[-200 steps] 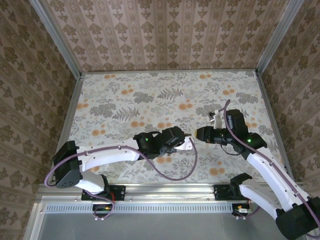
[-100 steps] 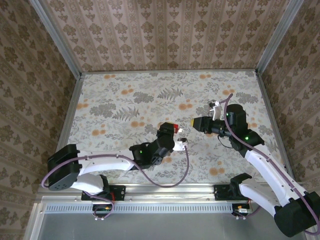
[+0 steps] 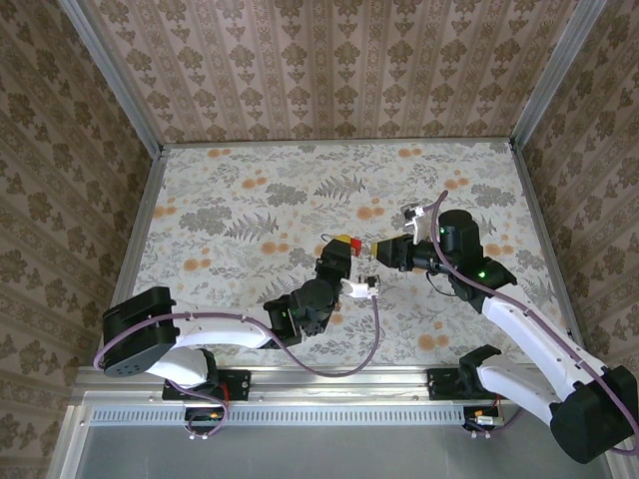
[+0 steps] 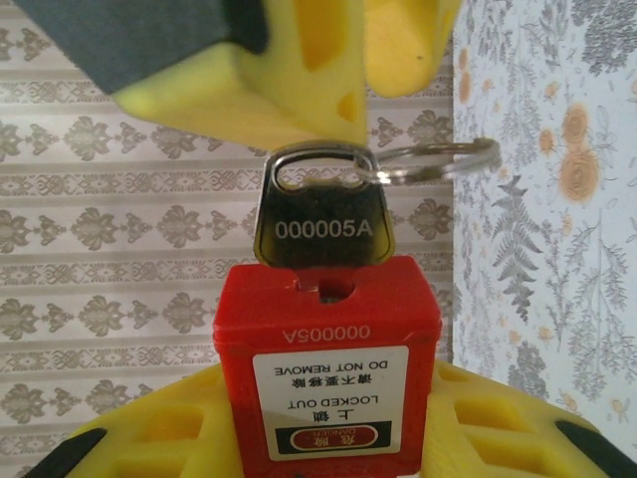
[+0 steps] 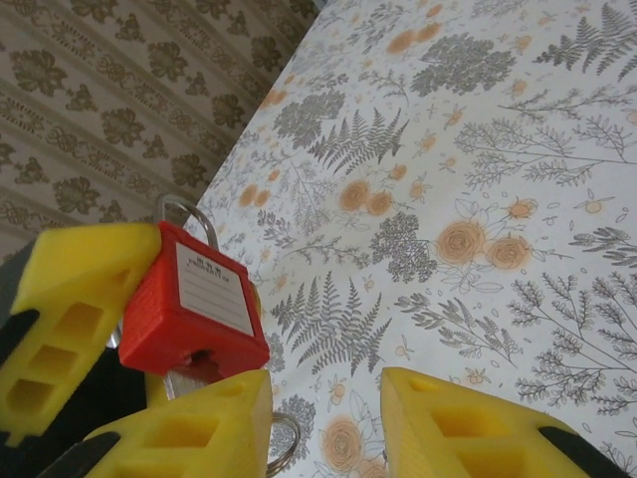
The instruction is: Unlock with the key
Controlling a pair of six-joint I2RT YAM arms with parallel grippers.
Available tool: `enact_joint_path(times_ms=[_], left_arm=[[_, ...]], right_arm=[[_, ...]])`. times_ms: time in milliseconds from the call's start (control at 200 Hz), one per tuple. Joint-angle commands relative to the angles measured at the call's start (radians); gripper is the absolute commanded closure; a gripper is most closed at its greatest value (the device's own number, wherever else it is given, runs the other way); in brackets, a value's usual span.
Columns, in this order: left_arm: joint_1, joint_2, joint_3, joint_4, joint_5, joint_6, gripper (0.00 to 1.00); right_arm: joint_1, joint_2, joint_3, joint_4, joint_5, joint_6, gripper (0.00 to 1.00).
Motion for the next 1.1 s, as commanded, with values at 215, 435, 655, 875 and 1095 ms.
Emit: enact_joint_path(times_ms=[215,435,655,875,1095], left_arm=[[-0.016,-0.001,-0.009,0.074,-0.042,0.010,1.00],[-0.033,0.036,-0.023,0.153,-0.050,0.042,1.00],[-0.036,0.058,-0.032,0.186,-0.049,0.040,1.00],[-0.034,0.060,-0.030,0.165,-0.041,0.015,1.00],[-0.030,0.054,-0.030,0.151,-0.041,0.004,1.00]], right_arm=[[0.022,-0.030,0.020,0.014,0.012,-0.043,0.63],[0.022,0.006,0.048,0.046,-0.021,0.000,0.61],[0.027,0.046,0.089,0.040,-0.065,0.013,0.59],[0.041,0.018,0.107,-0.029,-0.013,-0.022,0.53],[0.043,0.012,0.124,-0.132,0.014,-0.069,0.53]])
